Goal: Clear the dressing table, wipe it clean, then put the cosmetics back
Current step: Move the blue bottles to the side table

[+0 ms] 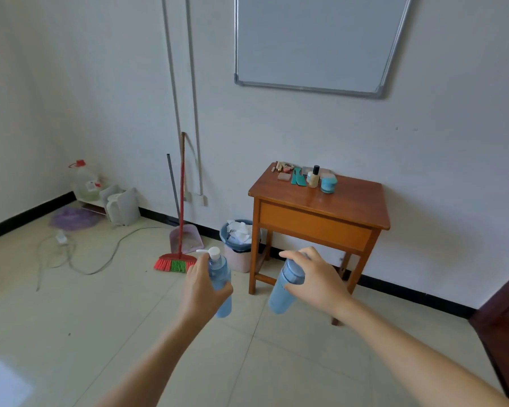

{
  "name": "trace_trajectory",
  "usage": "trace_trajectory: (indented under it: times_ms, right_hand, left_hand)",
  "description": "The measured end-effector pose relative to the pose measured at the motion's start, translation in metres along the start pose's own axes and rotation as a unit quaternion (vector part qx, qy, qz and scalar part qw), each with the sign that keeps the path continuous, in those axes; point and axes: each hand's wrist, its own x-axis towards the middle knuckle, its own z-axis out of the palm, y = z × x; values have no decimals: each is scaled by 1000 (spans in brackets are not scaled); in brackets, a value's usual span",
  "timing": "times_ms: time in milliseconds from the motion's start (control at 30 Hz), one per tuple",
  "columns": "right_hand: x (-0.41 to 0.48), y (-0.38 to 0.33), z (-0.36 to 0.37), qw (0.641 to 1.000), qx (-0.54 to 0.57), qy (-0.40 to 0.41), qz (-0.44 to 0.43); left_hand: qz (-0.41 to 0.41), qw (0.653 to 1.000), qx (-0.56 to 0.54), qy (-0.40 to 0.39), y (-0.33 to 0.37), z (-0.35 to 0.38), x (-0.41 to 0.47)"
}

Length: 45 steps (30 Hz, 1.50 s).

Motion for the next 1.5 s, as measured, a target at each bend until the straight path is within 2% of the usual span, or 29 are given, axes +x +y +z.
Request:
trace_trajectory:
  times_ms: [100,300,467,633,800,933,1100,1267,1400,1500]
  right_hand:
    - [30,12,9,1000,-2,-26,4]
    - [90,38,32,998,5,-64,18]
    - [161,55,40,998,-3,-60,35]
    - [243,73,32,998,3,-24,58]
    - [295,114,17,992,2,5,123]
    - [298,157,7,980,2,21,197]
    - [285,227,-23,959,27,36,279]
    - [282,296,-75,955,3,102,279]
    - [286,345,-118,956,-9,129,264]
    - [288,377,-138,956,-11,152,252]
  left_hand:
    - [-31,999,5,11,-17,15,19]
    - [-84,996,8,-29,-55,44,64]
    - [-55,998,11,-41,-68,68,139]
    - [-14,999,-4,-50,-64,99,240]
    - [18,994,5,-106,-70,142,312]
    - [18,986,-2,-164,-71,193,339]
    - [53,966,-17,-251,-39,276,350]
    - [96,950,-45,-295,20,360,362]
    - [114,950,-62,-285,67,418,374]
    - [90,955,-87,-269,92,454,378]
